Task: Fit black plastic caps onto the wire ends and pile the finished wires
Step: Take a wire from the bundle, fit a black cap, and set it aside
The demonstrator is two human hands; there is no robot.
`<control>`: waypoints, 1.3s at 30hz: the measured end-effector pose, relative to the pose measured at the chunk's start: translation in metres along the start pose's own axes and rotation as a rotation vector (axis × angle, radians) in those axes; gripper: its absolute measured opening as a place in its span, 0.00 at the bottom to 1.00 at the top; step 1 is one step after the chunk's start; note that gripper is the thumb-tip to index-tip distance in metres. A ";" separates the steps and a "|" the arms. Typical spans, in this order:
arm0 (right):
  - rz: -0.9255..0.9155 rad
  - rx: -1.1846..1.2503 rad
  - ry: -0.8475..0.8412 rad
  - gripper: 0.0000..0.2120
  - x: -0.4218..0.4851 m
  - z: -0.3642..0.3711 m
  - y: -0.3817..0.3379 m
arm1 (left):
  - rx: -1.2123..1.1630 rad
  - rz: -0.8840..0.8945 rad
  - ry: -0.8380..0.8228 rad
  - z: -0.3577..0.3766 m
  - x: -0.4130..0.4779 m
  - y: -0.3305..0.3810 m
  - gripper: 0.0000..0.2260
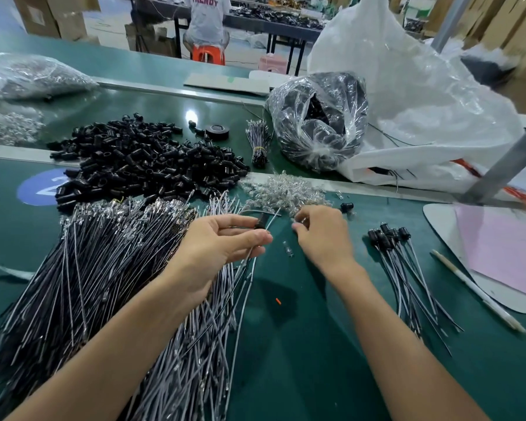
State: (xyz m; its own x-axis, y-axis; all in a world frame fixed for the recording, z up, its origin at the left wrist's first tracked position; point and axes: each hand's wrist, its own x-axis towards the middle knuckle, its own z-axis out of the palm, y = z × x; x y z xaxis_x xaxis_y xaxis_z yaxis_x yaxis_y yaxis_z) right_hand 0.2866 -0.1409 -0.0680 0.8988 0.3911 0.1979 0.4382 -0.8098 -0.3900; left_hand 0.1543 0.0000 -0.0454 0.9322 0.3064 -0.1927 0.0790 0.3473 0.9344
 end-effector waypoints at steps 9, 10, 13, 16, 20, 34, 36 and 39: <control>-0.094 0.573 0.021 0.05 -0.025 -0.024 0.005 | 0.176 0.118 -0.012 0.004 -0.002 -0.002 0.14; -0.125 0.677 -0.011 0.07 -0.030 -0.028 0.003 | 0.193 0.128 -0.009 0.005 -0.001 -0.003 0.14; -0.223 0.857 -0.077 0.10 -0.040 -0.038 -0.002 | 0.228 0.142 -0.020 0.006 -0.001 -0.004 0.14; -0.266 0.872 -0.107 0.11 -0.042 -0.041 -0.005 | 0.251 0.172 -0.035 0.008 -0.002 -0.005 0.13; -0.284 0.815 -0.102 0.11 -0.041 -0.042 -0.005 | 0.300 0.205 -0.041 0.009 -0.001 -0.006 0.11; -0.247 0.750 -0.094 0.08 -0.041 -0.045 -0.002 | 0.422 0.318 -0.071 0.009 -0.001 -0.006 0.10; -0.244 0.766 -0.111 0.08 -0.041 -0.045 -0.002 | 0.419 0.320 -0.064 0.008 -0.001 -0.006 0.10; -0.257 0.751 -0.139 0.10 -0.042 -0.045 -0.001 | 0.423 0.314 -0.071 0.009 -0.002 -0.007 0.10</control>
State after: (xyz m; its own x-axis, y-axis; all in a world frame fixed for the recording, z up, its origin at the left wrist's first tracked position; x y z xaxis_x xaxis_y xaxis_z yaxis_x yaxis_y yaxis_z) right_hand 0.2484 -0.1762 -0.0357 0.7402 0.6162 0.2690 0.4752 -0.1964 -0.8577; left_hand 0.1548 -0.0107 -0.0484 0.9542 0.2725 0.1233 -0.0862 -0.1441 0.9858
